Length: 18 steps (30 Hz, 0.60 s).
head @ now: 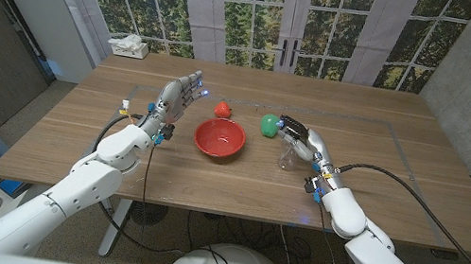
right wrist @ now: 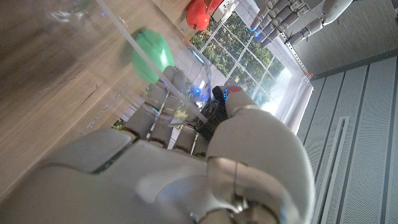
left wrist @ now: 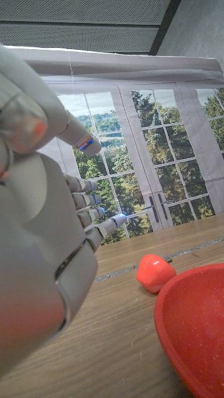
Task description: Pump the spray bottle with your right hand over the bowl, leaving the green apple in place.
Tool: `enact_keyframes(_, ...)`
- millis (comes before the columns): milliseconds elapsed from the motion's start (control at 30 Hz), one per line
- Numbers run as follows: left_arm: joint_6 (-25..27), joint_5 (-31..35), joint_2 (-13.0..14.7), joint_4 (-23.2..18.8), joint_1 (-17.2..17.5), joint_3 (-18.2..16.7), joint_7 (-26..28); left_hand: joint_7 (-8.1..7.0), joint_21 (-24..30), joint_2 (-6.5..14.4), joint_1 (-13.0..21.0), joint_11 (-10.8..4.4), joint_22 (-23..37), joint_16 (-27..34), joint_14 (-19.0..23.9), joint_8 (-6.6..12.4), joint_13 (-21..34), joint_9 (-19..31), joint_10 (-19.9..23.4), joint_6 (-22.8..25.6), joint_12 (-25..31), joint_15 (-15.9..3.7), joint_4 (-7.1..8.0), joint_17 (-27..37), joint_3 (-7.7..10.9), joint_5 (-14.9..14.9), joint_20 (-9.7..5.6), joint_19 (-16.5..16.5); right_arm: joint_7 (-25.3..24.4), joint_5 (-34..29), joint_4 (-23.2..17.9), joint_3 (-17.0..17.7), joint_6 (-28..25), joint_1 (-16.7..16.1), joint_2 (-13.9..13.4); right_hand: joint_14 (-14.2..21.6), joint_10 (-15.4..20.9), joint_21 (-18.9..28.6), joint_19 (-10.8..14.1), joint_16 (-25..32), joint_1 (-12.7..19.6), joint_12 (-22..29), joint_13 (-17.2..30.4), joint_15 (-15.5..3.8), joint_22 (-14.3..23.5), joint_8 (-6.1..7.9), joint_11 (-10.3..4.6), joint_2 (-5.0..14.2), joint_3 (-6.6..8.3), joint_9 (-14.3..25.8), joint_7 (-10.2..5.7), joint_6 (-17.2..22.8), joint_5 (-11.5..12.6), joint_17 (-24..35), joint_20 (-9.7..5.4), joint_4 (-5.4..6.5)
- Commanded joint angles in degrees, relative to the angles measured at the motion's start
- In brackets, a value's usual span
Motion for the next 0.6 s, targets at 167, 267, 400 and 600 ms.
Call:
enact_keyframes(167, -0.2, -0.3, 0.0, 0.9, -0.3, -0.2, -0.6, -0.25, -0.3, 3.2, -0.9, -0.21, 0.2, 0.0, 0.2, 0.19, 0.1, 0.3, 0.3, 0.3, 0.0, -0.59, 0.3, 0.1, 0.17, 0.5, -0.11, 0.4, 0.3, 1.4, 0.5, -0.6, -0.9, 0.9, 0.9, 6.0, 2.6, 9.0, 0.9, 6.3, 6.1, 1.9, 4.9, -10.49, 6.3, 1.13, -1.0, 0.71, 2.53, 1.9, -0.32, -2.7, 0.2, 9.3, -1.24, -1.48)
enact_keyframes(267, -0.1, -0.5, 0.0, 1.1, -0.5, -0.2, -0.8, -0.26, -0.4, 3.2, -0.9, -0.22, 0.2, 0.0, 0.2, 0.18, 0.1, 0.3, 0.3, 0.3, 0.0, -0.55, 0.32, 0.1, 0.2, 0.5, -0.08, 0.5, -0.1, 1.1, -0.5, -0.5, -2.4, 0.7, 0.7, 6.5, 2.7, 17.7, -3.4, 9.2, 16.1, 1.8, 9.6, -10.57, 12.3, 2.79, -1.23, 0.39, 6.97, 4.2, -1.13, -3.3, 1.6, 18.6, -2.63, -2.25)
enact_keyframes(400, -0.2, -0.8, -0.1, 1.5, -0.6, -0.2, -1.1, -0.22, -0.5, 3.2, -1.0, -0.22, 0.2, 0.0, 0.2, 0.18, 0.1, 0.3, 0.3, 0.4, 0.0, -0.56, 0.36, 0.1, 0.22, 0.5, -0.06, 0.5, -1.0, 1.0, -1.7, -0.5, -4.4, 0.4, 0.8, 5.5, 2.8, 24.8, -7.1, 9.7, 20.5, 1.4, 12.4, -9.9, 16.4, 4.9, -1.35, -0.06, 8.61, 7.0, -2.01, -3.1, 3.5, 24.3, -2.6, -1.7)
enact_keyframes(600, -0.2, -1.0, -0.2, 2.0, -0.9, -0.2, -1.5, -0.21, -0.7, 3.1, -1.1, -0.21, 0.2, 0.0, 0.2, 0.2, 0.1, 0.3, 0.2, 0.5, -0.1, -0.61, 0.42, 0.1, 0.25, 0.5, -0.02, 0.6, -1.6, 1.2, -2.2, -0.6, -5.5, 0.4, 0.9, 3.5, 4.2, 29.3, -10.7, 12.5, 22.5, 2.0, 14.8, -8.93, 19.1, 6.58, -1.7, 0.86, 8.81, 9.9, -4.24, -4.3, 4.2, 30.2, -2.43, -1.25)
